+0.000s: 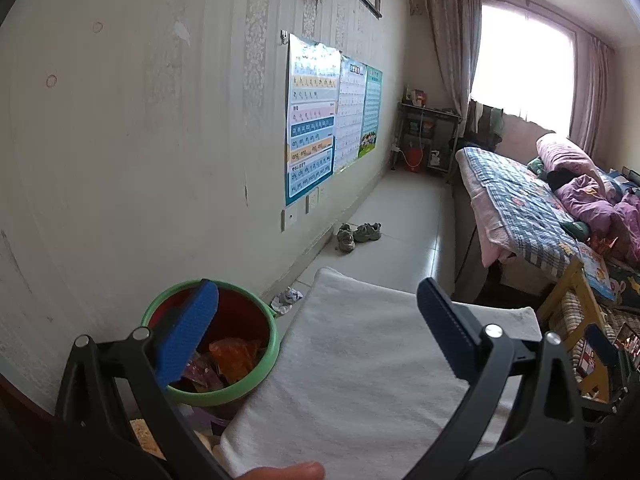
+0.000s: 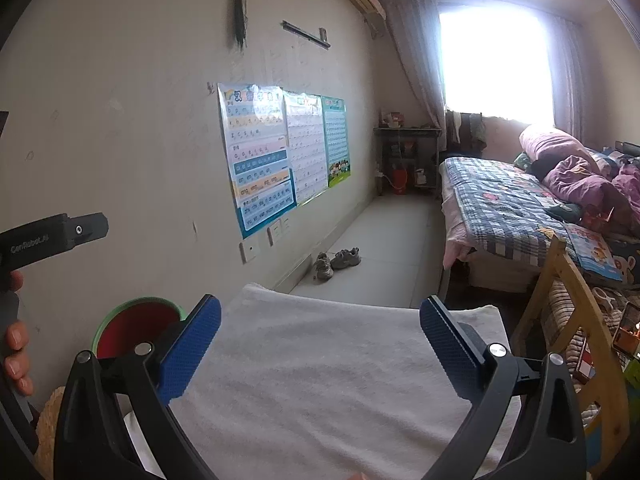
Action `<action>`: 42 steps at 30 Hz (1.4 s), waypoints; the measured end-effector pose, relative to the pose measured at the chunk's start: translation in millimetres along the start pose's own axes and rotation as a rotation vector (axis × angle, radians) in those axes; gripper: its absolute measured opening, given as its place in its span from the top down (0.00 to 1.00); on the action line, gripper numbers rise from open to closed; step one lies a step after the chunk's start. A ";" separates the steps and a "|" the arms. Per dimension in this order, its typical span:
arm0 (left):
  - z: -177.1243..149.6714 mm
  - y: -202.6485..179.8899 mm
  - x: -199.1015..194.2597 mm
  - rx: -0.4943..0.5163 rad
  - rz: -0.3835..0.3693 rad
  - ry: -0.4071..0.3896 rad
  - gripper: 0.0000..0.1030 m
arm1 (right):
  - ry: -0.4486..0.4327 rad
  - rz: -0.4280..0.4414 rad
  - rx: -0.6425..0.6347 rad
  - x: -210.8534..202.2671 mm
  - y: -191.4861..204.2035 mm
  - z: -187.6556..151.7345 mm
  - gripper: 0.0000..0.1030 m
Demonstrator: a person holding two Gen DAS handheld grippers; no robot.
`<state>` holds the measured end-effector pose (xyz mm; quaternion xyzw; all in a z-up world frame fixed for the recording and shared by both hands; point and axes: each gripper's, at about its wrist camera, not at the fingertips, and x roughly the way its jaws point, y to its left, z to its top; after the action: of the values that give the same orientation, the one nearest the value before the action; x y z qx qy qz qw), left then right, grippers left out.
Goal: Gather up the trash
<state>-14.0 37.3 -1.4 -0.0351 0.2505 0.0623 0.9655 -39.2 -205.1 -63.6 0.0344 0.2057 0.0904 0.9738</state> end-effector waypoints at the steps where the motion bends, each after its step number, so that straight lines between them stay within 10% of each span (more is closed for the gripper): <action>1: -0.5 -0.4 0.1 0.005 0.002 0.002 0.05 | 0.003 0.002 0.001 0.4 -0.1 -0.7 0.07; 42: -8.6 6.6 12.0 0.011 0.027 0.062 0.05 | 0.155 -0.002 0.015 28.2 -13.4 -23.5 0.07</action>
<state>-8.6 44.2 -15.0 -0.0284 0.2809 0.0726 0.9566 -21.2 -212.2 -97.6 0.0344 0.2810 0.0903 0.9548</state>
